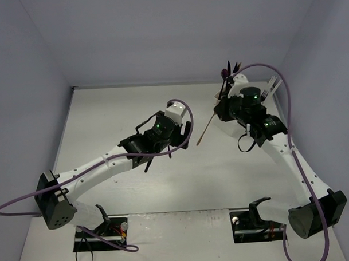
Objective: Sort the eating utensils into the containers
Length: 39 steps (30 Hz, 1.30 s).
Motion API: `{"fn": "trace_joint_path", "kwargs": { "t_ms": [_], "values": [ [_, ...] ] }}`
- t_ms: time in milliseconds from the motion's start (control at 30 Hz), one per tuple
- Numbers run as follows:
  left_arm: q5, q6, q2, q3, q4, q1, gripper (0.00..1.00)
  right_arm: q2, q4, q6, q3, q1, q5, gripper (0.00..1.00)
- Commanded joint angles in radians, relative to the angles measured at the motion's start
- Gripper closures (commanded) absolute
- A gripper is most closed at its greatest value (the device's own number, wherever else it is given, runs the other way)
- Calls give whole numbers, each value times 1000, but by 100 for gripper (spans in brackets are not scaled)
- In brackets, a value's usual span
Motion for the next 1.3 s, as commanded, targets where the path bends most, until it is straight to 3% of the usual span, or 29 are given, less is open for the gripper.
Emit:
{"fn": "trace_joint_path", "kwargs": {
  "t_ms": [0,100,333,800,1267],
  "values": [
    [-47,-62,-32,-15,-22,71,20,-81,60,-95,50,-90,160,100],
    [-48,-91,-48,-51,-62,132,10,-99,61,-162,89,-140,291,100],
    [-32,-116,-86,-159,-118,247,6,-76,108,-239,145,-229,531,100],
    [-28,-31,-139,-249,-131,324,6,79,275,-207,157,-401,458,100],
    [27,-36,-167,-292,-131,328,6,213,368,-233,57,-428,340,100]
  ]
}}
